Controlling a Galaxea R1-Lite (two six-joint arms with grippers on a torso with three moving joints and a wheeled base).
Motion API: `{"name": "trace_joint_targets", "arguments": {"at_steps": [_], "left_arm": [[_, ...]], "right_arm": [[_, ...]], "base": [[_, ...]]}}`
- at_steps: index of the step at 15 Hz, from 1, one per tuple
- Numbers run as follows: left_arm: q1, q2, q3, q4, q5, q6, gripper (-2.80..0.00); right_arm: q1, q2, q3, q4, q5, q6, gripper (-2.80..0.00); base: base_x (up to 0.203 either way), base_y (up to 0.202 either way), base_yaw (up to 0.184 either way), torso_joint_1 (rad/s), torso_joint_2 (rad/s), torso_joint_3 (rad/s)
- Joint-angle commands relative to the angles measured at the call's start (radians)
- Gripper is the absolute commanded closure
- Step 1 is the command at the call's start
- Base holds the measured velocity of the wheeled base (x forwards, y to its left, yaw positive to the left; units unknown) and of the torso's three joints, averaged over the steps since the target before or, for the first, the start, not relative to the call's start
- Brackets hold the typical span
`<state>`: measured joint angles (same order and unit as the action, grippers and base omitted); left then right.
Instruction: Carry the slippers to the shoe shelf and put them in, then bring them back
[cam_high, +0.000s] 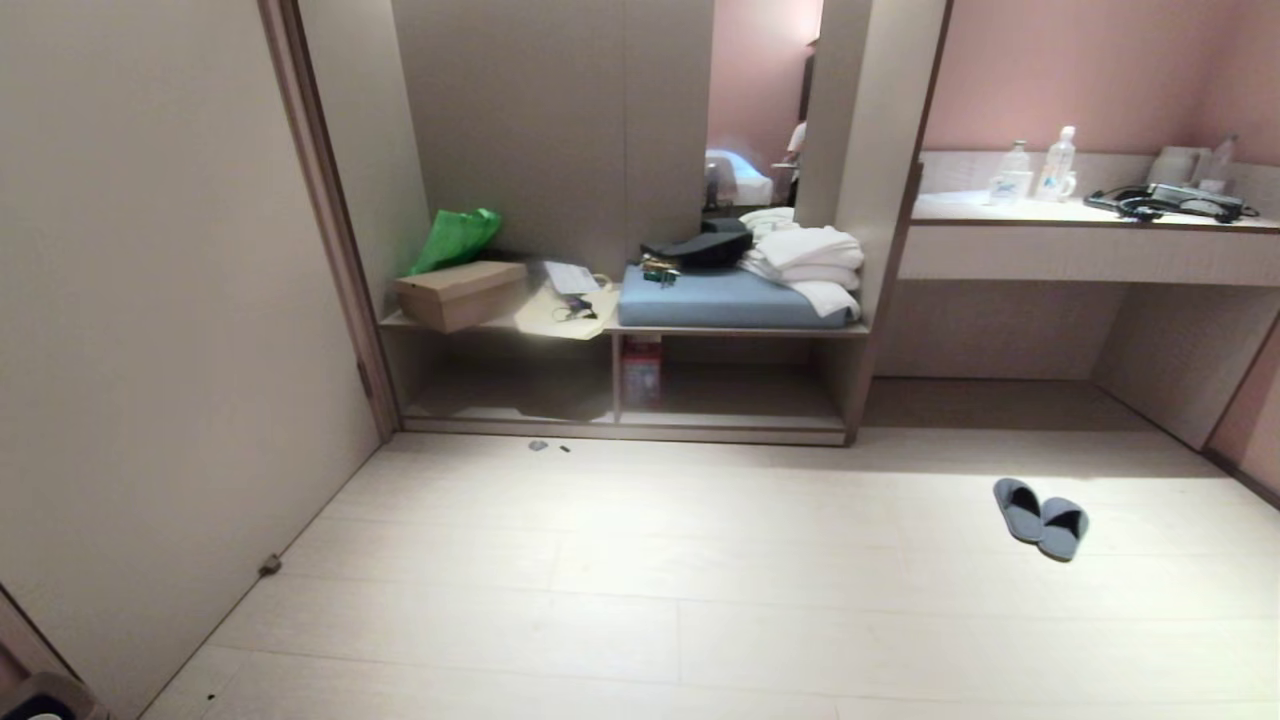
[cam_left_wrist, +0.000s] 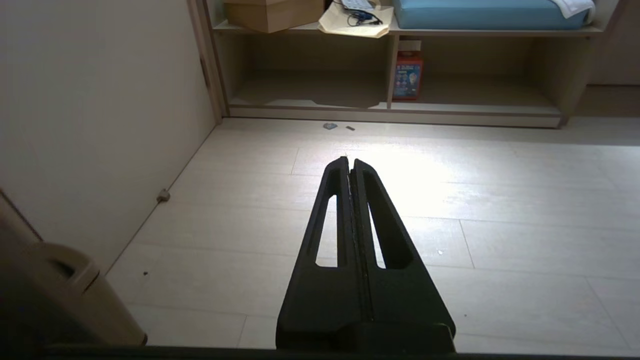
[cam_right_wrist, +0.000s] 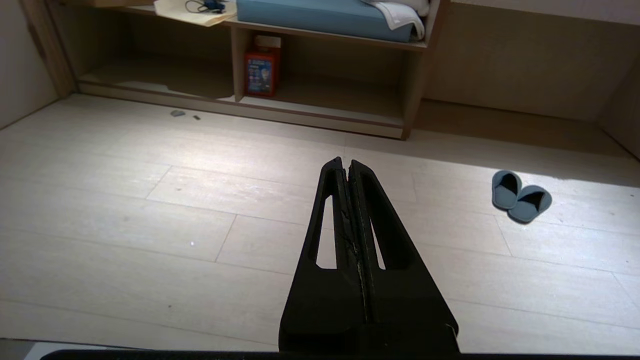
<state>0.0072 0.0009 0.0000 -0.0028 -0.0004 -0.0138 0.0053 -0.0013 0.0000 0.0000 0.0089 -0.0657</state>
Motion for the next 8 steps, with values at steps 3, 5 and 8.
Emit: {"name": "trace_joint_targets", "arguments": {"at_steps": [3, 5, 8], "left_arm": [[0.0, 0.001, 0.0, 0.0, 0.0, 0.0, 0.0], [0.0, 0.001, 0.0, 0.0, 0.0, -0.001, 0.0], [0.0, 0.001, 0.0, 0.0, 0.0, 0.0, 0.0]], "right_arm": [[0.0, 0.001, 0.0, 0.0, 0.0, 0.0, 0.0], [0.001, 0.001, 0.0, 0.0, 0.0, 0.0, 0.0], [0.001, 0.001, 0.0, 0.0, 0.0, 0.001, 0.0]], "base": [[-0.197, 0.0, 0.002, 0.004, 0.0, 0.001], [-0.196, 0.0, 0.002, 0.004, 0.0, 0.001], [-0.196, 0.0, 0.001, -0.001, 0.0, 0.0]]}}
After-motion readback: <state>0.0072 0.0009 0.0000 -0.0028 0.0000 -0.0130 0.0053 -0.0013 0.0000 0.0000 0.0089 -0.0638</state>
